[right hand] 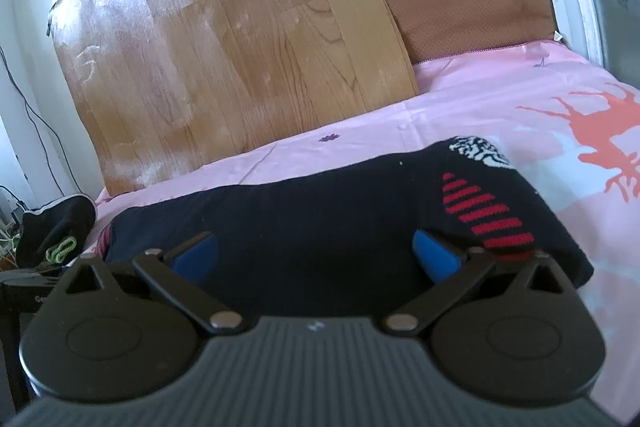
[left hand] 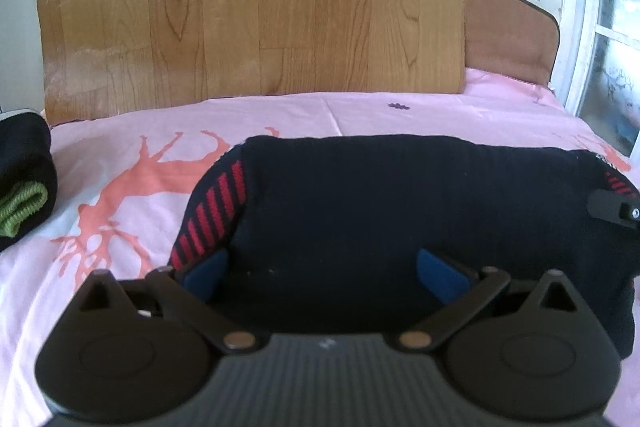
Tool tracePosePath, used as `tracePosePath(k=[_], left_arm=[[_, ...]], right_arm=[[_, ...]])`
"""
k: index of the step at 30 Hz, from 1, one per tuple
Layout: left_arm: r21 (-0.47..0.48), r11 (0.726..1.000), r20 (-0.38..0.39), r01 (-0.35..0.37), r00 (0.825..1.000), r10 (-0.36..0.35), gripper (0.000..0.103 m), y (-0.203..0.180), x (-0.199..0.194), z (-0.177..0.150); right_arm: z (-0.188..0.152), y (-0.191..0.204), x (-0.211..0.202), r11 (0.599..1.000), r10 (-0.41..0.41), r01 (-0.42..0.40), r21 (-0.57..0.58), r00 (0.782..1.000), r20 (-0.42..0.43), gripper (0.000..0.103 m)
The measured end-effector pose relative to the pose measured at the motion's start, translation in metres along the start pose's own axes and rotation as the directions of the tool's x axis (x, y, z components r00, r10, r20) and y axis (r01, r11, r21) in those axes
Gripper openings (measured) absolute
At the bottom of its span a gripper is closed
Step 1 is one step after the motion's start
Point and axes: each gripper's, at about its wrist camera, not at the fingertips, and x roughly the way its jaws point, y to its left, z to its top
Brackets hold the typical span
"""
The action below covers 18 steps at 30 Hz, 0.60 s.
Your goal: Fold small clothes
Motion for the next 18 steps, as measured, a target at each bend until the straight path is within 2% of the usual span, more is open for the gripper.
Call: tracePosePath(k=[12, 18], left_arm=[[0.026, 1.000, 0.000, -0.016, 1.000, 0.016, 0.103, -0.003, -0.002, -0.001], [0.038, 0.999, 0.003, -0.037, 0.999, 0.037, 0.103, -0.007, -0.003, -0.002]], right_arm=[[0.001, 0.003, -0.001, 1.000, -0.018, 0.018, -0.024, 1.000, -0.007, 0.103], [-0.005, 0.018, -0.007, 0.994, -0.072, 0.071, -0.080, 0.997, -0.011, 0.103]])
